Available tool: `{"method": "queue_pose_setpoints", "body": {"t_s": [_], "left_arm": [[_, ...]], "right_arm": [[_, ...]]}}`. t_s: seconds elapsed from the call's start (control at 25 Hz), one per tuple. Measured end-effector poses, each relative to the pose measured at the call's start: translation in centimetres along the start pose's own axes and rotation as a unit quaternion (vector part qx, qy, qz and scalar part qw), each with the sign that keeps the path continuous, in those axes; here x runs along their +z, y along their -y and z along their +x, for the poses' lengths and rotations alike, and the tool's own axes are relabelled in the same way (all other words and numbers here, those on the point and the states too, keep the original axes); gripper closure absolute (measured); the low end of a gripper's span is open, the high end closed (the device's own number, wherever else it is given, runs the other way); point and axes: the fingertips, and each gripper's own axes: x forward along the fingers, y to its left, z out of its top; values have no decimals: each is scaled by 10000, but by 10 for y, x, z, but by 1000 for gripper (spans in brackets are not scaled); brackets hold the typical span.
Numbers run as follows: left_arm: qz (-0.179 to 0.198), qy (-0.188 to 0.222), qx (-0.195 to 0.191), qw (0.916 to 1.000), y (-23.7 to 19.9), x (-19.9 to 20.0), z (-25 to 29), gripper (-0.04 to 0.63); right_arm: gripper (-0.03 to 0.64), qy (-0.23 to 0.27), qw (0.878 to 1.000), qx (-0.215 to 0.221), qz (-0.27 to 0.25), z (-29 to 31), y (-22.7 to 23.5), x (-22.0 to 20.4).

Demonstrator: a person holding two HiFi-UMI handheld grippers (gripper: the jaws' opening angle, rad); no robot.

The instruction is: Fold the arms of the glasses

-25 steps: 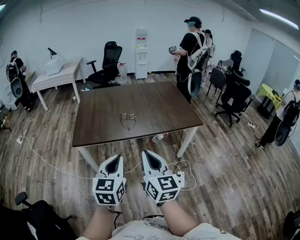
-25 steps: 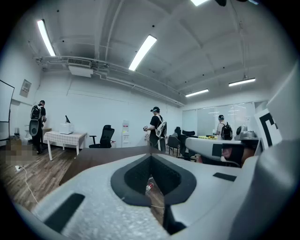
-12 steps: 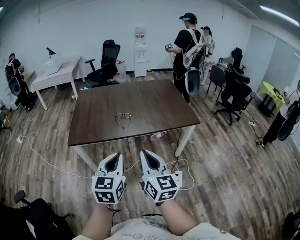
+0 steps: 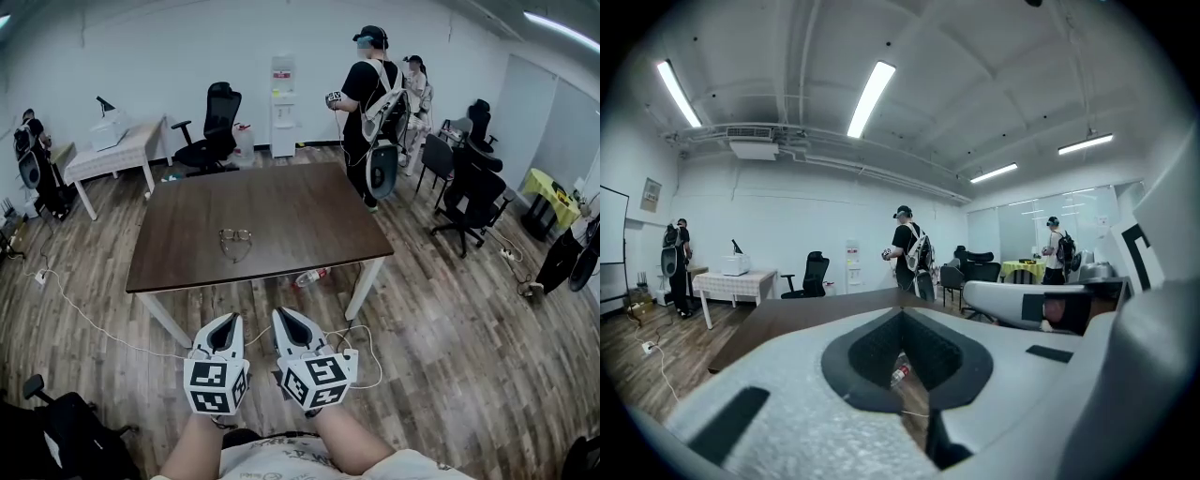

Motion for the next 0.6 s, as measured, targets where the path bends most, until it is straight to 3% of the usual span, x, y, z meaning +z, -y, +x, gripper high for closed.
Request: {"method": "queue_pose_setpoints", "body": {"t_s": [0.6], "left_arm": [[102,-63,70,9999,-5,-9,49,581]], "right_arm": [[600,-67,9998,-101,126,29,44,-6]]}}
